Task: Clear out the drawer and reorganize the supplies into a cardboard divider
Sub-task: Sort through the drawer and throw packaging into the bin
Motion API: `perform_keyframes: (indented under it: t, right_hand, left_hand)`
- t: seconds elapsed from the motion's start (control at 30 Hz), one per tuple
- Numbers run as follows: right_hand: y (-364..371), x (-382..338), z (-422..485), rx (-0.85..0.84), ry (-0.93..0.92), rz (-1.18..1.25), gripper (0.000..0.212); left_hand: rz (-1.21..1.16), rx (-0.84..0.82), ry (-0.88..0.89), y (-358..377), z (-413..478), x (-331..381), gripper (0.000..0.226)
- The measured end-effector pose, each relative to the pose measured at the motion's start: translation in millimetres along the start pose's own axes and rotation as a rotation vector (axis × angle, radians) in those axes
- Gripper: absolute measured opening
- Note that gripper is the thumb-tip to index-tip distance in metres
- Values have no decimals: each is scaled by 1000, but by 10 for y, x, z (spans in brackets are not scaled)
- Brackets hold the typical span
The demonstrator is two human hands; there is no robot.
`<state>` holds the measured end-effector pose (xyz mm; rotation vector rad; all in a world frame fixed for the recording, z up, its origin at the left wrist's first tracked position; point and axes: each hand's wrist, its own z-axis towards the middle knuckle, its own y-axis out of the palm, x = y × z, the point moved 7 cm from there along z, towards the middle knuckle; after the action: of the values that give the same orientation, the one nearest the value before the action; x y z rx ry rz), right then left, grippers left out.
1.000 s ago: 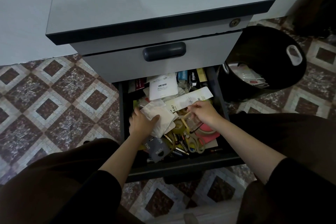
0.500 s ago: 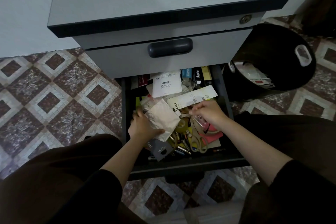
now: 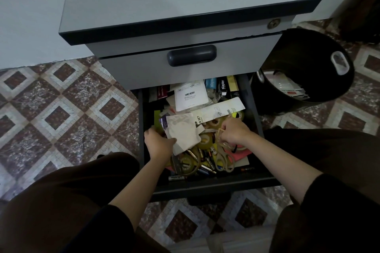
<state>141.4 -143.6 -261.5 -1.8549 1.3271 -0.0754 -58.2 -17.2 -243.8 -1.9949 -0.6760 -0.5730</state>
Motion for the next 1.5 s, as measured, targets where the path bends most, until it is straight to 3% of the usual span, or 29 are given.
perform_keyframes:
  t: [0.1,0.4,0.47,0.57,0.73,0.87,0.97,1.3,1.5]
  right_hand:
    - [-64,-109,41,20,-66,59,14]
    - [-522,-413,233,162,-194,291,8]
    - [-502,-423,299,168,-199,172,26]
    - [-419,-421,360,171,-194,-206,57]
    - [-370,-395,407,190,-183,-382,69]
    - [-387,-344,393,186,-158,-490,82]
    - [-401,-311,357,185,-148,-544,75]
    - [-356,-385,157,-2,-225,-83,33]
    - [-148,-518,16,-46,-138,233,46]
  left_hand:
    - [-104,-30,-145,14,-11,-107,30]
    - [-111,-90,-51,-162,126,-66,23]
    - [-117,-112,-59,-195,172,-98,27]
    - [-66,-136,-72,-211,210,-125,31]
    - [82,-93,25,-201,154,-27,44]
    - [80,-103,24,-222,175,19,34]
    - [40,-124,28,-273,218,39,24]
    - [-143,-116,0,-418,222,84,22]
    - [-230,-69,7,-549,231,140,19]
